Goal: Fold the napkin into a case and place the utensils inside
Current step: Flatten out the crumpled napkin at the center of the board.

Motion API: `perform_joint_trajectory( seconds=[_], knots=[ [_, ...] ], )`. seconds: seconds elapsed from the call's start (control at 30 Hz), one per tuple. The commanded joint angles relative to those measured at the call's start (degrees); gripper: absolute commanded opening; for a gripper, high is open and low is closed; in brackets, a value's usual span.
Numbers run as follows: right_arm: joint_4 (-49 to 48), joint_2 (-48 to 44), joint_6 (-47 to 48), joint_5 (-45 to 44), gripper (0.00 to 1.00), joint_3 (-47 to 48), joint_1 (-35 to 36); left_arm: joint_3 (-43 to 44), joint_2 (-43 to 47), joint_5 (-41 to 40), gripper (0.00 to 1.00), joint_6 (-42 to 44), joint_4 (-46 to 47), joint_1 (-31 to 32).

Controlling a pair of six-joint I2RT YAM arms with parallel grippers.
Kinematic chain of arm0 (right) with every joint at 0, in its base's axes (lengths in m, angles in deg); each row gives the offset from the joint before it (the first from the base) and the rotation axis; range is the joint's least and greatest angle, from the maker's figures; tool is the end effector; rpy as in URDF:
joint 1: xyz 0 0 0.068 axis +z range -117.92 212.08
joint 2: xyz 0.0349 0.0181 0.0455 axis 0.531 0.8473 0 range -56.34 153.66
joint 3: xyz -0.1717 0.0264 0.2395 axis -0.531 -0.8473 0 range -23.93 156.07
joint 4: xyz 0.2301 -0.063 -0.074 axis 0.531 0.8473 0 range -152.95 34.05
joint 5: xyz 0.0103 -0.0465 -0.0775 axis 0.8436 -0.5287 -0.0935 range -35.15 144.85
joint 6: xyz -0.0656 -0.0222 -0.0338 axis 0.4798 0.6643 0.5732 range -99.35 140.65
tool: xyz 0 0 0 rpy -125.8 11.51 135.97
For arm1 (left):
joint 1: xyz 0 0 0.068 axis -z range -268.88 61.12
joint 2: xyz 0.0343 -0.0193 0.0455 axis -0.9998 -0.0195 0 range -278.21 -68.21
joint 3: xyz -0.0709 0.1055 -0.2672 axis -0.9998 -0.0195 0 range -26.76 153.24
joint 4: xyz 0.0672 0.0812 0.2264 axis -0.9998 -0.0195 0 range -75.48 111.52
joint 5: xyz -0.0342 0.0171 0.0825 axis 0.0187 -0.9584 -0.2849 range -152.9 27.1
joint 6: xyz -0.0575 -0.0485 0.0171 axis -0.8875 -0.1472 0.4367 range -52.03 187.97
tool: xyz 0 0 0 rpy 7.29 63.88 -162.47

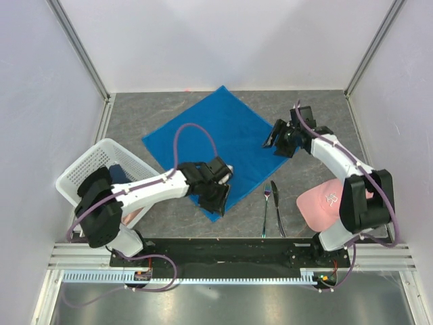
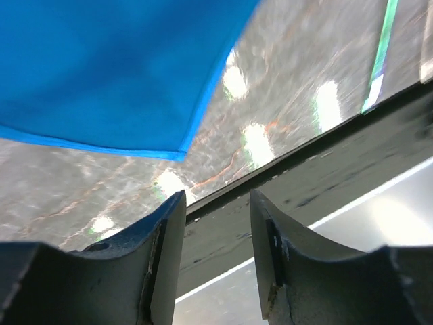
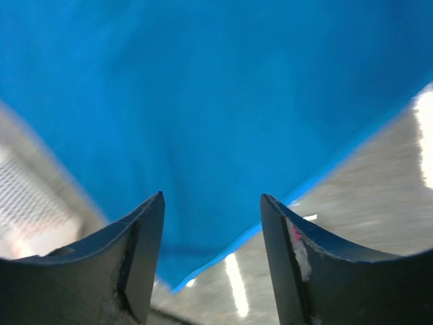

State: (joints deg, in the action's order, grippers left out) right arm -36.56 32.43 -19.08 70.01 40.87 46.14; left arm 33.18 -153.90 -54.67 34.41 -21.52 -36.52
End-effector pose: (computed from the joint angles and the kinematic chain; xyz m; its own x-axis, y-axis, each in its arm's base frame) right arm 0.3240 0.0988 0.2558 -0.8279 0.4285 -0.3619 0.1726 0.8085 0.5626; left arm 0.1660 -0.2307 0.2239 -0.9252 0.3037 -0.2276 0.3647 0.8776 -0.3111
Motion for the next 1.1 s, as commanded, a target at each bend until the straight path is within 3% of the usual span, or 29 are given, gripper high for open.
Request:
perform_joint_trajectory(
  seconds=[0.0, 0.17, 0.87, 0.97, 1.07],
  knots=[
    [11.0, 4.9, 9.2, -8.2, 0.63, 6.5, -5.2, 1.6, -3.6, -9.4, 0.49, 1.6, -0.6, 5.9],
    [11.3, 6.6, 11.2, -6.2, 0.61, 9.6, -8.3, 1.1, -7.4, -15.7, 0.46, 1.9, -1.1, 9.5],
    [8.2, 10.6, 13.6, -2.4, 0.59, 8.9, -12.7, 1.0, -14.7, -13.9, 0.45, 10.5, 5.3, 7.1],
    [8.1, 12.1, 12.7, -3.0, 0.60, 10.0, -13.6, 0.5, -15.6, -12.5, 0.40, 11.7, 6.0, 6.9],
    [8.2, 14.4, 11.5, -5.6, 0.64, 11.8, -13.9, 0.0, -15.0, -11.4, 0.22, 11.4, 5.8, 7.0]
  ],
)
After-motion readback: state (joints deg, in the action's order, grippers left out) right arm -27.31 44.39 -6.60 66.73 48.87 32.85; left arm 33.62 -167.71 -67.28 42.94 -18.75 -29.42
